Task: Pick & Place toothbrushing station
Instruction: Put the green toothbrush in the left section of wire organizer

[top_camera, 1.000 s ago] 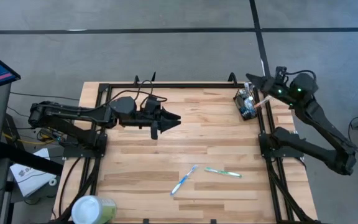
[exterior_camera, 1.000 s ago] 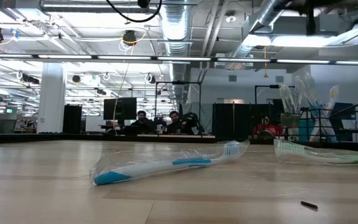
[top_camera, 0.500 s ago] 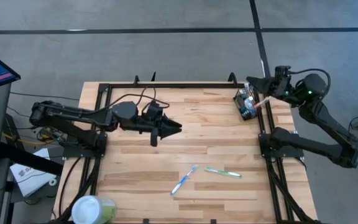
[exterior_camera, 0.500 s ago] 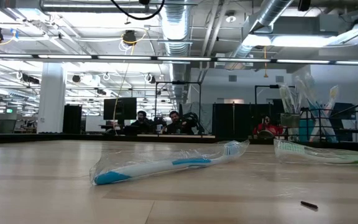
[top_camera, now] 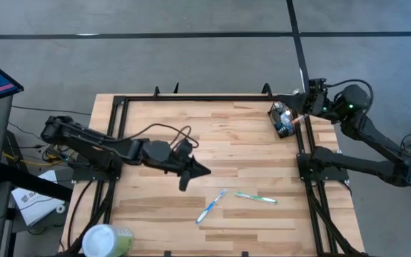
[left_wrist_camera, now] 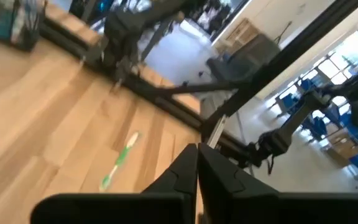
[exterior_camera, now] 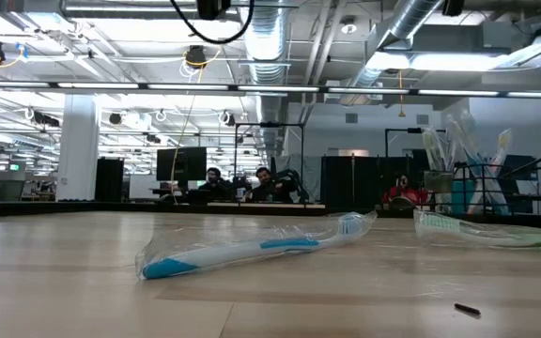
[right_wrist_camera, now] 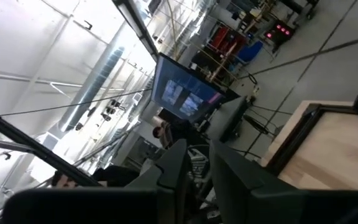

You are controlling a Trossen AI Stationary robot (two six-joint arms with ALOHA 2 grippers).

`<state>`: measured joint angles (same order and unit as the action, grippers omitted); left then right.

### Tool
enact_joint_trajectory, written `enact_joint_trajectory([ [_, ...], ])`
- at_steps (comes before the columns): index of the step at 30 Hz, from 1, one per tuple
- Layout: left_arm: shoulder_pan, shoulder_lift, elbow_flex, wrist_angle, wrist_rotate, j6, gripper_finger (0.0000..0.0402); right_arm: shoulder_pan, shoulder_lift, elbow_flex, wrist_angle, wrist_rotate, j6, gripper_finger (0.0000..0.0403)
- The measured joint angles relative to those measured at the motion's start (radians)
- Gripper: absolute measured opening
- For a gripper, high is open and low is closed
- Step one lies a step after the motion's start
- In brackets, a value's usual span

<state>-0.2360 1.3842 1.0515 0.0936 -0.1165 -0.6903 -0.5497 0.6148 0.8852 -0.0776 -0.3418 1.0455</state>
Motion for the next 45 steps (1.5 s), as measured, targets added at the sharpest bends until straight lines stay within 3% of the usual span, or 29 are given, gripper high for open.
enact_joint_trajectory([
  [14, -0.056, 0.088, 0.0, -0.004, 0.011, -0.122, 0.0001, 0.013, 0.022, -0.001, 0.003, -0.002, -0.008, 0.0062],
  [20, -0.086, 0.179, 0.004, -0.005, 0.008, -0.234, 0.0, 0.013, 0.021, -0.001, -0.007, -0.049, -0.008, 0.0062],
  [24, -0.122, 0.267, 0.07, -0.022, -0.025, -0.286, 0.0, 0.013, 0.021, -0.001, -0.042, -0.052, -0.008, 0.0062],
  [33, -0.151, 0.453, 0.35, -0.421, -0.098, -0.321, 0.0, 0.013, 0.02, -0.001, -0.096, -0.171, -0.054, 0.0062],
  [45, -0.175, 0.518, 0.364, -0.55, 0.036, -0.415, 0.0, -0.007, 0.021, -0.002, -0.327, -0.182, -0.134, 0.0062],
])
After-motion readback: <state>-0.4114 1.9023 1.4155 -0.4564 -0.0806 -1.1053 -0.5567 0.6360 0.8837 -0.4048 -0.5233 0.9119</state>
